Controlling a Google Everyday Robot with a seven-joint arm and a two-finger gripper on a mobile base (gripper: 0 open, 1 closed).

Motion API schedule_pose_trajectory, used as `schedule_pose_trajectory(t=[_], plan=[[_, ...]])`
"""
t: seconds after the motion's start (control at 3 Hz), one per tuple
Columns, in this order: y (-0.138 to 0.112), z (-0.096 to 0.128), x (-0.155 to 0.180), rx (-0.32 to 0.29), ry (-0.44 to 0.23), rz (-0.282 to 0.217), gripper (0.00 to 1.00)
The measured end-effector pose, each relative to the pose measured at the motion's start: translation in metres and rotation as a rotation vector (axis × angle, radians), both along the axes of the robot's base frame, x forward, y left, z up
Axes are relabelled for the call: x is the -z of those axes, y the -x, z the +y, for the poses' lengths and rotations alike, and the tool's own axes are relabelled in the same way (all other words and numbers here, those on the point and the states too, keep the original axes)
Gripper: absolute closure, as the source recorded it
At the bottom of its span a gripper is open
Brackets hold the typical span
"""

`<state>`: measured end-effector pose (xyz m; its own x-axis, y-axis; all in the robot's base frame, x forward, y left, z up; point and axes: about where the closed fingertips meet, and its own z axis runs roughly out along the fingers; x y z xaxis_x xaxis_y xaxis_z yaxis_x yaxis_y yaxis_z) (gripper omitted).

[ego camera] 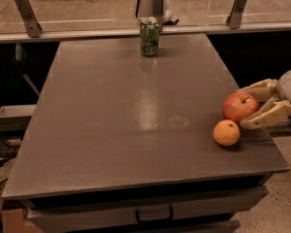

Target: Move apple near orange

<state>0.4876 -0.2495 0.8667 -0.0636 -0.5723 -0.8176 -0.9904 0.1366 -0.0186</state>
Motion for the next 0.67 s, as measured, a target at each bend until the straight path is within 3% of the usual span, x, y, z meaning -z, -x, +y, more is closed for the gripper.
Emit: schedule_pose_trajectory(t=[0.67], plan=[[-0.0023, -0.0034, 0.0007, -0.059, 0.023, 0.001, 0.60]])
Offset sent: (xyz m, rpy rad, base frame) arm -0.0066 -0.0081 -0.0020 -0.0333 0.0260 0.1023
